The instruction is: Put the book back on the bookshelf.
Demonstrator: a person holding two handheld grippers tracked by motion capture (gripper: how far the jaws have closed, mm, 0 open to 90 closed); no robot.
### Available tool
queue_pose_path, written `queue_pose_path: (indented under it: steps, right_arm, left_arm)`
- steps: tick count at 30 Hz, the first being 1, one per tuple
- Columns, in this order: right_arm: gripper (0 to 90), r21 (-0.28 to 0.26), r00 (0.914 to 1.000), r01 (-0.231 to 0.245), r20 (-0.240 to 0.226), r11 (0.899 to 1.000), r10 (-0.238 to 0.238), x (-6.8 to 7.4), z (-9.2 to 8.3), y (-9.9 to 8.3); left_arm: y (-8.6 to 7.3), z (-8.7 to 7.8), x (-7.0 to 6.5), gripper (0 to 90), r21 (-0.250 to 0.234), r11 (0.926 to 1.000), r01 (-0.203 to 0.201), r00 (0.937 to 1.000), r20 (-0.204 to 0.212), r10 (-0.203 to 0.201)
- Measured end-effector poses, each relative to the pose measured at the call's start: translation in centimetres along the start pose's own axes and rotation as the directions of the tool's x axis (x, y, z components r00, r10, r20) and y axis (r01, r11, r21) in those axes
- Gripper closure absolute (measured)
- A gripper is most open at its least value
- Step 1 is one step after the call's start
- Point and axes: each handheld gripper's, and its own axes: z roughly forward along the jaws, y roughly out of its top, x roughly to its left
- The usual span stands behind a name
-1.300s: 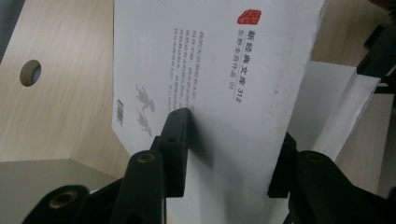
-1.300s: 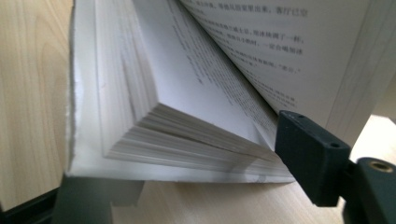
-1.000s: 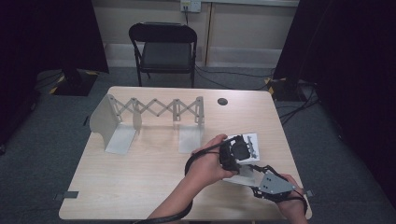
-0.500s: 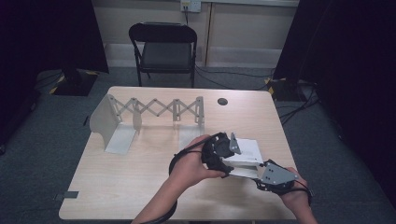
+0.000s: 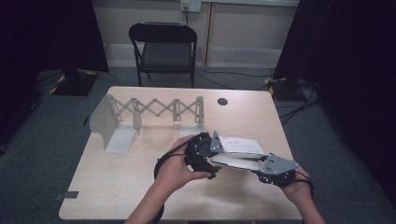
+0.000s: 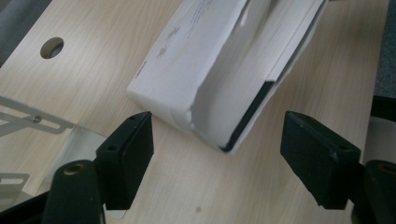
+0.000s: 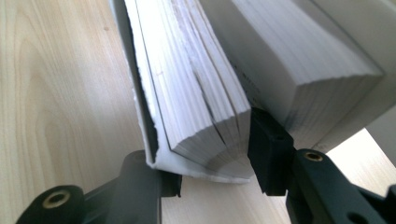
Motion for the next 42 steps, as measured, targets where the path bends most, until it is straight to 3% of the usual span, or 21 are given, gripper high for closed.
queue_pose_path:
  steps: [6, 13, 21, 27, 30, 36, 42]
  right_arm:
    - [61.9, 0.03, 0.9998, 0.017, -0.014, 0.999, -0.017, -0.8, -0.1, 0.7]
    - [62.7, 0.041, 0.9994, 0.0, -0.034, 0.999, 0.001, -1.8, -0.1, 1.0]
    - [63.6, 0.053, 0.9986, -0.001, -0.053, 0.999, 0.004, -2.5, -0.1, 1.4]
    - [65.4, 0.074, 0.9979, 0.005, -0.064, 0.997, 0.0, -2.9, -0.3, 2.2]
    - [65.6, 0.078, 0.9976, -0.003, -0.068, 0.997, 0.008, -3.0, -0.4, 2.3]
    - [66.5, 0.092, 0.997, -0.01, -0.075, 0.996, 0.017, -3.0, -0.6, 2.7]
    - [67.3, 0.103, 0.9964, -0.015, -0.082, 0.995, 0.023, -2.7, -1.1, 3.1]
  left_arm:
    - [-1.2, -0.1, 0.1, 21.3, -0.011, 0.9994, 0.033, 0.9995, 0.003, -0.033]
    - [-2.7, 0.5, 0.5, 19.9, 0.0, 0.9971, 0.076, 0.9969, 0.021, -0.076]
    - [-4.5, 1.7, 1.0, 17.7, 0.001, 0.9911, 0.133, 0.9882, 0.077, -0.132]
    - [-6.4, 3.0, 1.4, 15.9, 0.0, 0.9818, 0.19, 0.9756, 0.113, -0.189]
    - [-7.2, 3.4, 1.2, 15.4, 0.005, 0.987, 0.161, 0.9798, 0.12, -0.16]
    - [-8.3, 3.8, 1.0, 15.9, 0.015, 0.9845, 0.175, 0.9771, 0.121, -0.175]
    - [-8.7, 4.0, 1.2, 15.8, 0.02, 0.9865, 0.163, 0.979, 0.121, -0.164]
